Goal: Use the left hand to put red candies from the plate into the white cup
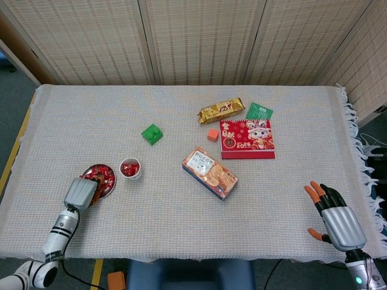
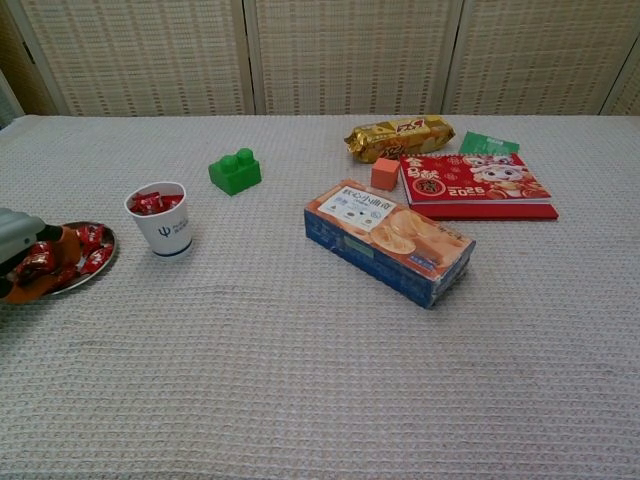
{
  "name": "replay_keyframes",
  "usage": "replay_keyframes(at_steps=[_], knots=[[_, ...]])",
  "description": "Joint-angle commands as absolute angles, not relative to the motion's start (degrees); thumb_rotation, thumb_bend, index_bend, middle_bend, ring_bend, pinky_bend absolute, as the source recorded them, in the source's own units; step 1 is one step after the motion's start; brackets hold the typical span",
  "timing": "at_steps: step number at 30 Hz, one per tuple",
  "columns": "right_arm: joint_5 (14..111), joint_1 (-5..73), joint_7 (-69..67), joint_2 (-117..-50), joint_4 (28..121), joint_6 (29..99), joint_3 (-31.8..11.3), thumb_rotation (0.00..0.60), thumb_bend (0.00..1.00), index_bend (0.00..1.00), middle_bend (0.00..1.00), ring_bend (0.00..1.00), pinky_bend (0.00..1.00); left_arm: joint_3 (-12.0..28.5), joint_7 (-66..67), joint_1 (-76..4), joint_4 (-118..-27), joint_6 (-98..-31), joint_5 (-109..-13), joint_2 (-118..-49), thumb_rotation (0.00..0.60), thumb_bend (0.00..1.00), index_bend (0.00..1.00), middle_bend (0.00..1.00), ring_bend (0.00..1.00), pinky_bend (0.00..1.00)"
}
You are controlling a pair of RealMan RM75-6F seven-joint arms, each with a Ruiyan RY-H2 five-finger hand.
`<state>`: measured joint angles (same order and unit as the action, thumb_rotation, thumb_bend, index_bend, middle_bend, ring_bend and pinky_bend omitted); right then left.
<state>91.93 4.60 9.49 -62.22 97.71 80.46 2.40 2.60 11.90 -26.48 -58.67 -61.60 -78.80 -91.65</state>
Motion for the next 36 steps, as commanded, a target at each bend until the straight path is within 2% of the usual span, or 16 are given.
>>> replay_keyframes(at_steps=[1,19,31,36], knots=[[91.9,4.6,9.6,-62.3,97.7,80.4,2.4,0.6,0.02,0.0,0.0,0.0,0.11,2.6,12.1,-26.4,-58.4,-61.6,-78.8,-91.8,0.6,0.4,0.38,0.39,0.74,1.0],[91.4,4.7,9.8,-62.3,97.8,80.2,2.3,0.6,0.02,0.0,0.0,0.0,0.11,3.0,15.0,-26.7,-58.7,-62.2,-78.9,-92.1,0.6,0.4,0.54,0.57,0.75,1.0],[91.1,4.8,9.8,-62.4,97.7,80.0,2.1,0.6,0.02,0.0,0.0,0.0,0.11,4.8,13.6,-26.8,-66.2,-66.5,-80.4,-87.5,0.6,0.4,0.55,0.58,0.75,1.0],[90.9,4.9,9.9,-62.5,97.6,79.8,2.0,0.6,0.02,0.0,0.0,0.0,0.11,7.3,12.8,-27.6,-71.2,-70.0,-81.5,-85.0,0.6,0.4,0.54,0.57,0.76,1.0]])
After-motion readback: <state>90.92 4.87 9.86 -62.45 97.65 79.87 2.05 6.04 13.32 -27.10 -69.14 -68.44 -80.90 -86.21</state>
